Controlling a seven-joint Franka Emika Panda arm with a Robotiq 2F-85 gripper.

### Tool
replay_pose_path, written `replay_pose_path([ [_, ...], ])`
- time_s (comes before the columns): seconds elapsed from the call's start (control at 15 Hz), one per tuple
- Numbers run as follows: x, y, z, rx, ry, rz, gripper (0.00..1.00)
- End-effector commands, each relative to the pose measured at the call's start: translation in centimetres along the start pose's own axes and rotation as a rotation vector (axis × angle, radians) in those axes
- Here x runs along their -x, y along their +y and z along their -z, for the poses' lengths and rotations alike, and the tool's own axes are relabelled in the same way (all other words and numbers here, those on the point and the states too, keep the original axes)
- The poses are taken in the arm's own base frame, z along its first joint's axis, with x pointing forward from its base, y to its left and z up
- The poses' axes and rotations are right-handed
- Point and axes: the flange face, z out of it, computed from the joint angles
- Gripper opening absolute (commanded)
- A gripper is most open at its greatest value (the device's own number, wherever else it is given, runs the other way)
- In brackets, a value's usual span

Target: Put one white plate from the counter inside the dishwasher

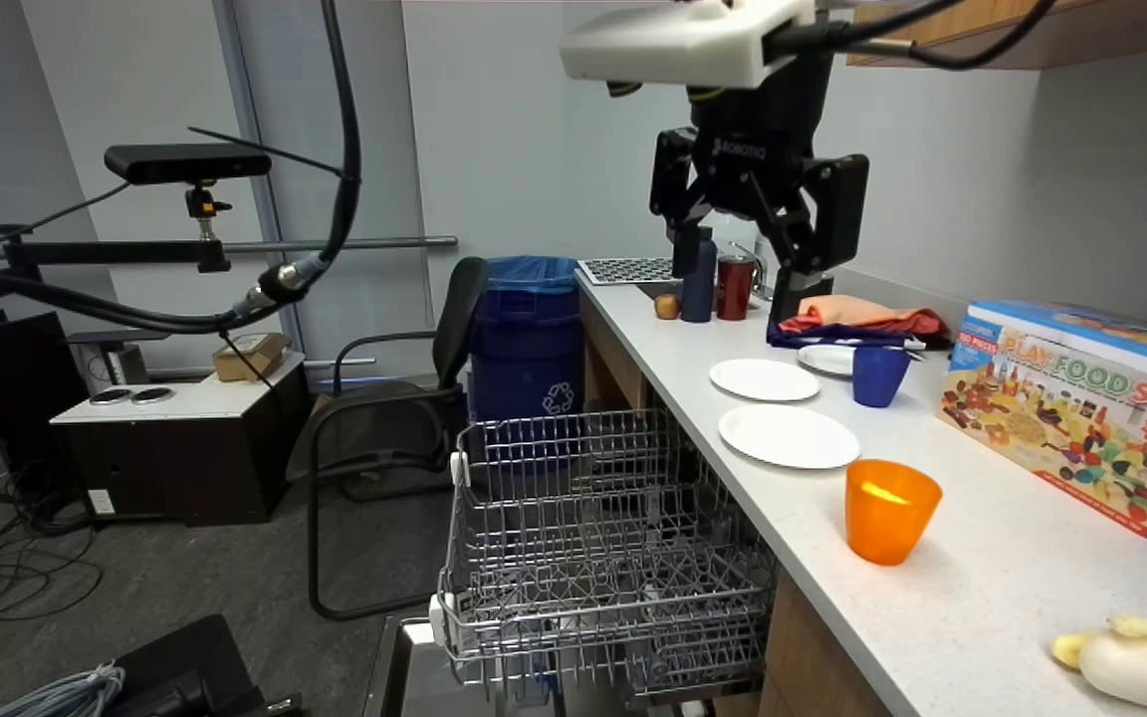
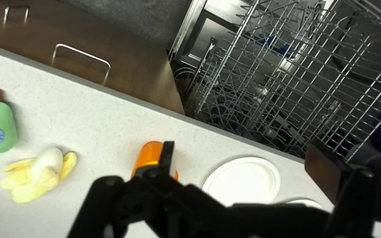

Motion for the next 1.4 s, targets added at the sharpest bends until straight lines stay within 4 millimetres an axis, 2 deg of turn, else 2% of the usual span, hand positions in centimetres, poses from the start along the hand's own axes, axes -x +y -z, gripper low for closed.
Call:
replay_pose_path([
  [0.0, -3.1, -1.6, -1.4, -0.026, 0.044, -0.022, 1.0],
  [0.4, -7.0, -4.3, -5.4, -0.016, 0.114, -0.071, 1.0],
  [0.47, -7.1, -4.4, -5.6, -0.013, 0.117, -0.076, 1.0],
  [0.53, -5.7, -4.1, -5.6, -0.008, 0.095, -0.054, 1.0],
  [0.67, -6.3, -4.3, -6.1, -0.006, 0.098, -0.061, 1.0],
  [1.07, -6.6, -4.3, -5.9, -0.005, 0.103, -0.062, 1.0],
  [1.33, -8.4, -4.4, -7.0, -0.004, 0.141, -0.087, 1.0],
])
